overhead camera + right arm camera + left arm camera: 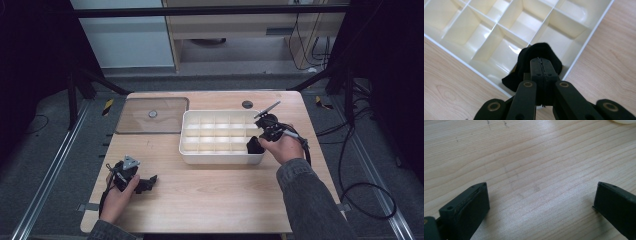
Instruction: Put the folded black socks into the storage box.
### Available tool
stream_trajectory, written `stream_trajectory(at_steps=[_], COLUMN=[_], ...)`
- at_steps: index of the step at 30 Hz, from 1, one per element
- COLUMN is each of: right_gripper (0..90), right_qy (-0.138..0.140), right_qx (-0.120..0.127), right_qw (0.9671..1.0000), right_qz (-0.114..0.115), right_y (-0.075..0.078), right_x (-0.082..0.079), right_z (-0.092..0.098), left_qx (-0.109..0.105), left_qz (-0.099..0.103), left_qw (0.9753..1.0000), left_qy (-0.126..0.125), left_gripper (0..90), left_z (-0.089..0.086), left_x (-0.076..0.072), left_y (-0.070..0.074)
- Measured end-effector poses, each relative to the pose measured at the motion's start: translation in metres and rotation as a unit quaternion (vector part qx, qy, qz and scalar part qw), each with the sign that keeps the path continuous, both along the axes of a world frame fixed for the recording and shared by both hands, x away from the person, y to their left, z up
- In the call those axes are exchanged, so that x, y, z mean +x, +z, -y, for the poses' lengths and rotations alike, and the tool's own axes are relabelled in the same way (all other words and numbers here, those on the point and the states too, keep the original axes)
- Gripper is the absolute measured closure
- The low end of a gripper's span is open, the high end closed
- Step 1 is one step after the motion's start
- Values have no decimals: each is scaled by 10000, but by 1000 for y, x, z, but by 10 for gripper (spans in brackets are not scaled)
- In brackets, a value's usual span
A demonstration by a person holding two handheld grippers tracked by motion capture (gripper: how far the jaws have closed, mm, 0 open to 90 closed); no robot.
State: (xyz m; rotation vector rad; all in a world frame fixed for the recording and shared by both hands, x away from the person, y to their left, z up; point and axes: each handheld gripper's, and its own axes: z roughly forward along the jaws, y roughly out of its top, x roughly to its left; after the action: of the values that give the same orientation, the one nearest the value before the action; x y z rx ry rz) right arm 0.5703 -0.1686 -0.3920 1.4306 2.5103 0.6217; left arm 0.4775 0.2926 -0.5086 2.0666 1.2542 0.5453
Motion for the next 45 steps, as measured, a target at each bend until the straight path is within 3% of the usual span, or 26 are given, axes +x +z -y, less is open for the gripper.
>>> stream_trajectory(at_steps=[12, 21, 33, 45], right_gripper=[900, 900, 900, 900], right_qy=[-245, -294, -430, -450], right_qx=[406, 456, 745, 903], right_qw=[9978, 9968, 9922, 9896], right_qz=[474, 594, 906, 1026], right_y=[14, 21, 30, 35], right_x=[-2, -4, -13, -16], right_z=[12, 18, 31, 35], left_qx=[21, 2, -3, -14], left_qz=[-10, -1, -1, 5], left_qw=[10000, 10000, 10000, 10000], left_qy=[-26, -14, -1, 9], left_gripper=[0, 0, 0, 0], left_z=[0, 0, 0, 1], left_x=[0, 0, 0, 0], left_y=[0, 0, 0, 0])
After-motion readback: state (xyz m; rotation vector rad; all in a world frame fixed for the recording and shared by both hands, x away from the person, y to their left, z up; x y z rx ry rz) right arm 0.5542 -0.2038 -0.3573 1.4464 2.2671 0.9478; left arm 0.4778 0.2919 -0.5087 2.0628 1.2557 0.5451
